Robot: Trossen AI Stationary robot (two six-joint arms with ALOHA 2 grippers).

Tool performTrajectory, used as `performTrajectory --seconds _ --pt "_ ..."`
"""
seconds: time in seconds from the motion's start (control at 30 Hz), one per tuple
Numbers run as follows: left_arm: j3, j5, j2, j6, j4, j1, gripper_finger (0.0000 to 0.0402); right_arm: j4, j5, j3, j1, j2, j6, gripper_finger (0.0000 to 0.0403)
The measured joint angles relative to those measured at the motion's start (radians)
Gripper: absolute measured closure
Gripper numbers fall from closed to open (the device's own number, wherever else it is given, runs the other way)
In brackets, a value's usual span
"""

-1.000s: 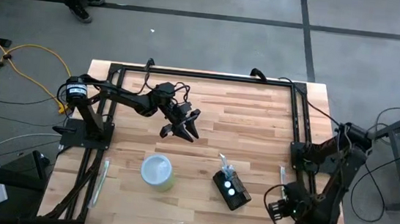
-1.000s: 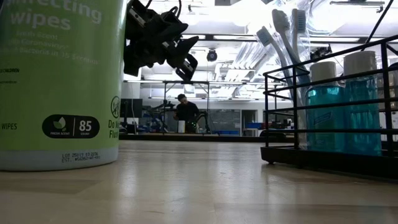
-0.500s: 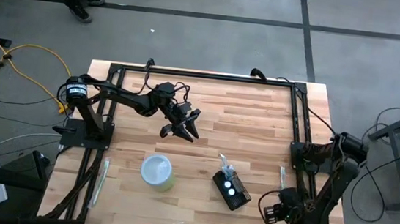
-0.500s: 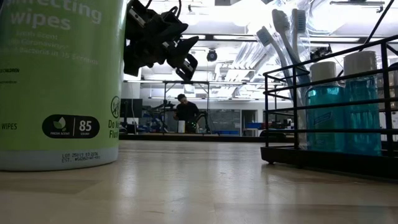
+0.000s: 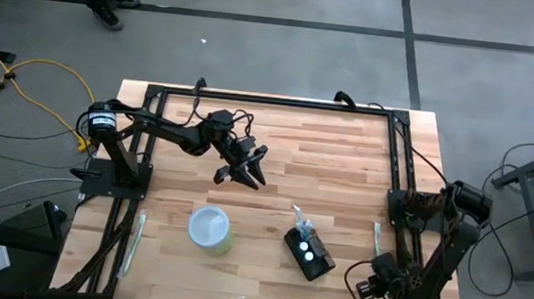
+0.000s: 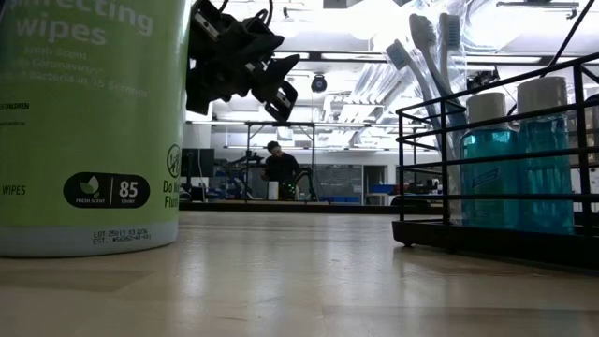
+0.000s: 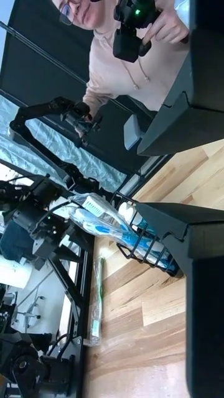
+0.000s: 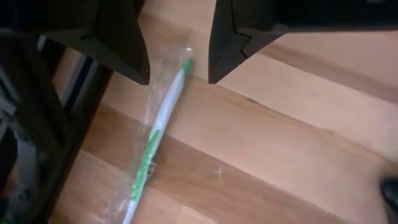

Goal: Pick & Place toothbrushing station
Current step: Put the right green toothbrush into the black mesh organizer

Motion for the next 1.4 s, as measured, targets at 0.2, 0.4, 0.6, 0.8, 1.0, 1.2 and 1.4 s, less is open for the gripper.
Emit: performTrajectory --seconds 0.2,0.4,0.6,0.8,1.0,1.2,1.4 --pt "0.000 -0.032 0.000 0.002 0.004 -0.019 0.0274 0.096 -0.019 -0.080 0.023 -0.001 -0.099 0.0247" --pt "0.000 -0.035 0.000 0.002 0.004 -0.034 0.0274 0.184 -0.026 -0.164 0.023 -0.002 -0.173 0.0247" --pt "0.000 -0.070 0.000 0.001 0.004 -0.049 0.0274 0.207 -0.098 -0.218 0.027 -0.002 -0.184 0.0247" --pt "0.000 -0.080 0.000 -0.001 0.009 -0.050 0.0274 0.253 -0.129 -0.253 0.024 -0.005 -0.188 0.0247" --pt "0.000 -0.082 0.000 -0.001 0.021 -0.050 0.0274 0.253 -0.131 -0.255 0.016 -0.007 -0.192 0.0280" --pt "0.000 -0.081 0.000 -0.001 0.022 -0.050 0.0274 0.257 -0.142 -0.256 0.011 -0.006 -0.198 0.0363" --pt "0.000 -0.081 0.000 -0.001 0.022 -0.050 0.0274 0.257 -0.140 -0.255 0.011 -0.006 -0.192 0.0384"
